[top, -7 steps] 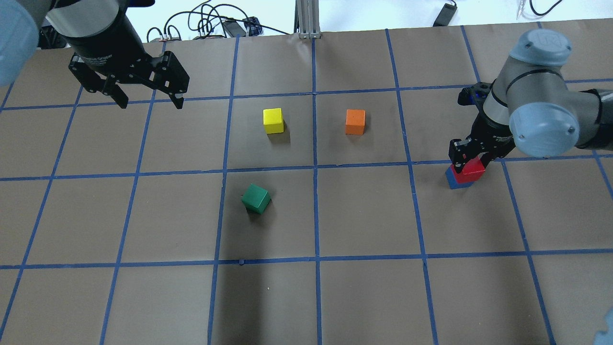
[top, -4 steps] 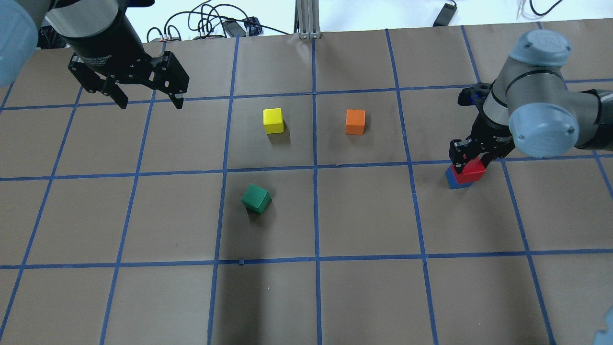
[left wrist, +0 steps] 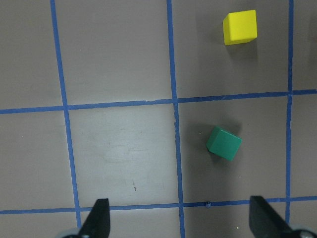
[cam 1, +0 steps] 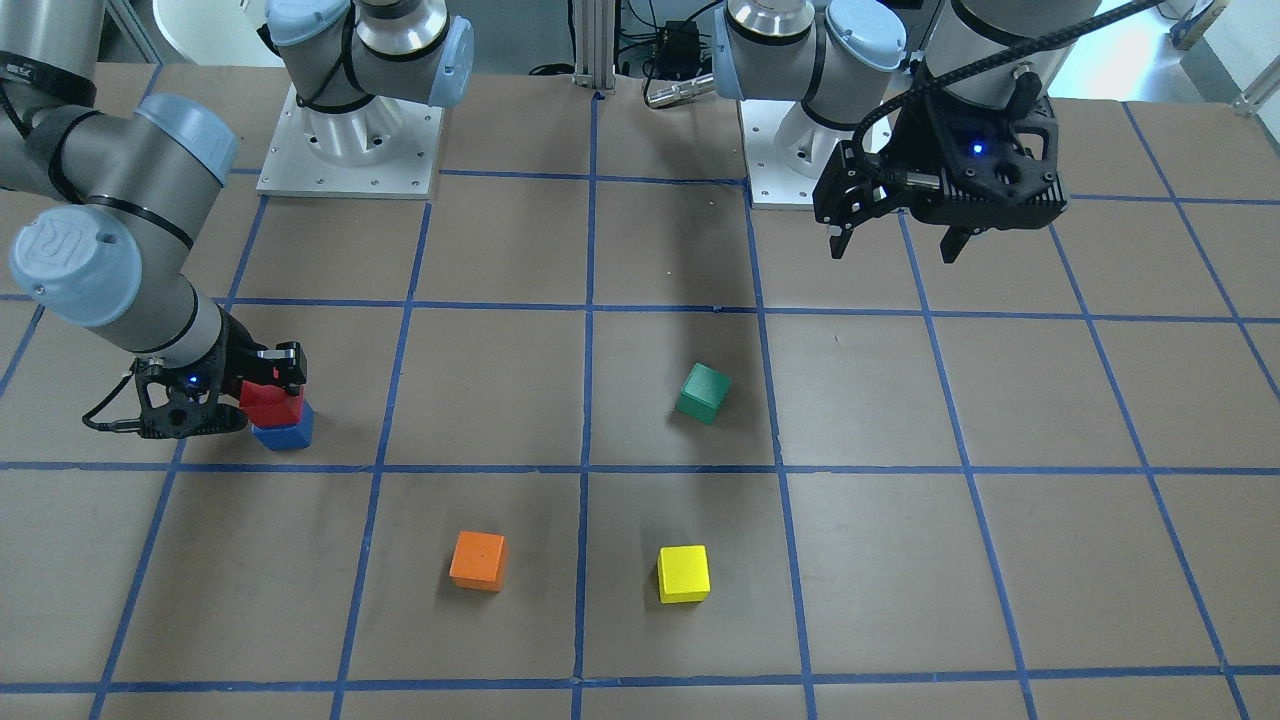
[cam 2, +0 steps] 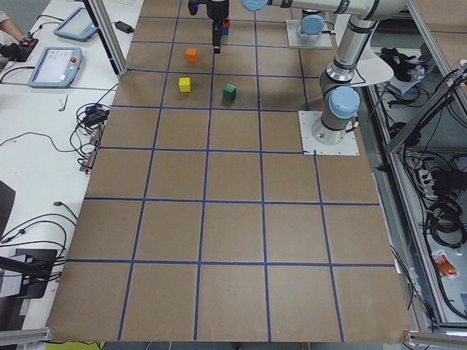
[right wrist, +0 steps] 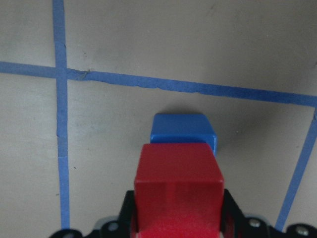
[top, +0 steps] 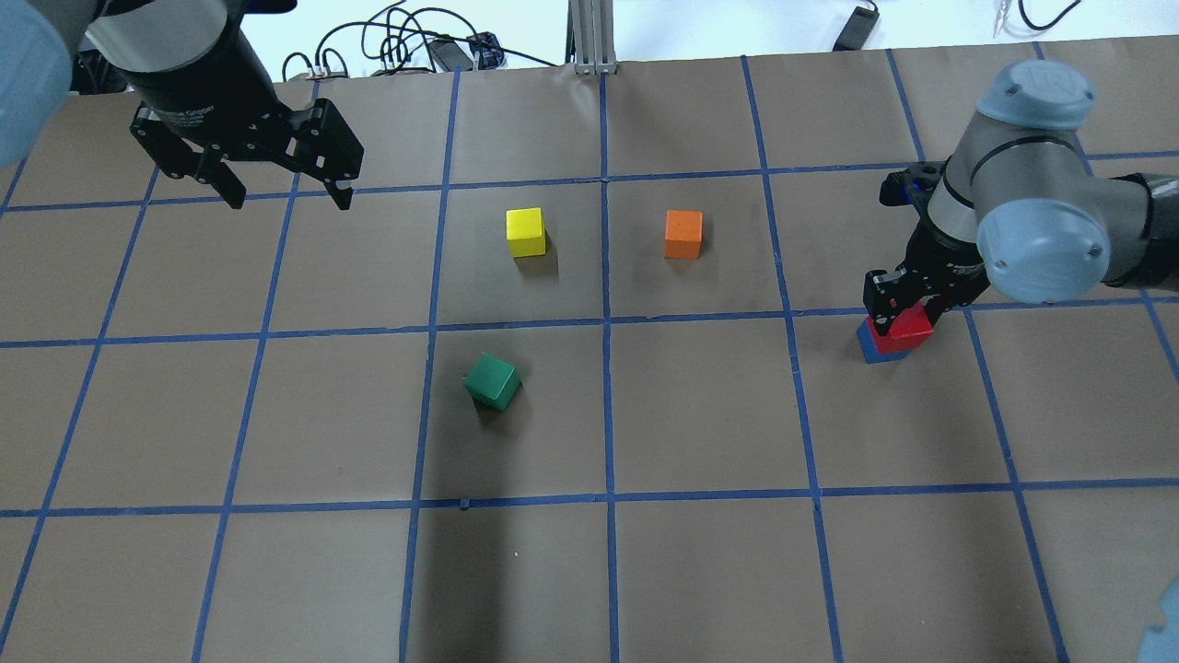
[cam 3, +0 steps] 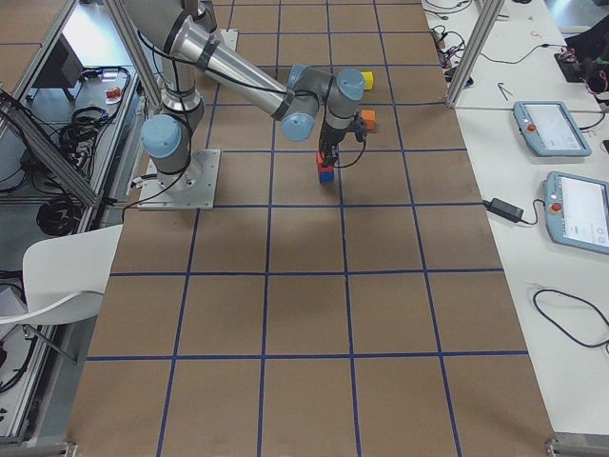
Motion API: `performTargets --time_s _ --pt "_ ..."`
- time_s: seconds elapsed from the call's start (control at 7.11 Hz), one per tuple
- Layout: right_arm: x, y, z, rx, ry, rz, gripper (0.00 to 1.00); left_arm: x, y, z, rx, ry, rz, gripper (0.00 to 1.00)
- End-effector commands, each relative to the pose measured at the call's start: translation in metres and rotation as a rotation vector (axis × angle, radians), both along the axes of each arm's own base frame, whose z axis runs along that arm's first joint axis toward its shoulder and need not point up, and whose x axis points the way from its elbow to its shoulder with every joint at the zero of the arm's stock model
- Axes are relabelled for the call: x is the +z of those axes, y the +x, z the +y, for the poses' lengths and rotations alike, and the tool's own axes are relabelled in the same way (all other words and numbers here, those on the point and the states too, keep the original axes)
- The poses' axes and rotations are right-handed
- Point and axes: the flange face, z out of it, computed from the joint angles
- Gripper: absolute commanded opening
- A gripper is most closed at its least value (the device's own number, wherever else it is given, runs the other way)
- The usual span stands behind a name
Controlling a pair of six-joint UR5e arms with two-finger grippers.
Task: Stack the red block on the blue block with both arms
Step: 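Lower the red cube onto the blue cube with the right gripper, then open the right gripper and raise it away from the stack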
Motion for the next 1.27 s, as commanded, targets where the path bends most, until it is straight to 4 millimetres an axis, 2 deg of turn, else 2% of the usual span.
performTargets --time_s 0.0,0.28,0.42,0.84,0.99,1.13 --pt "0.000 0.000 -0.001 -0.002 -0.001 0.003 1.00 0.000 0.000 0.000 -0.001 0.000 0.001 1.00" --pt "0.009 -0.002 -0.001 -0.008 -0.004 0.009 1.00 0.001 0.000 0.001 0.001 -0.002 0.001 1.00" --pt "0.026 -0.001 -0.002 -0.017 -0.017 0.010 1.00 0.001 0.000 0.001 -0.001 -0.002 0.001 1.00" --pt "0.129 0.009 -0.015 -0.116 0.013 0.009 1.00 0.001 0.000 0.001 -0.001 -0.002 0.001 1.00" --pt "0.152 0.028 -0.013 -0.110 -0.007 0.017 1.00 0.000 0.000 0.000 -0.001 -0.001 0.001 1.00" --pt "0.174 0.058 -0.002 -0.124 -0.046 0.035 1.00 0.001 0.000 0.001 -0.001 -0.002 0.001 1.00"
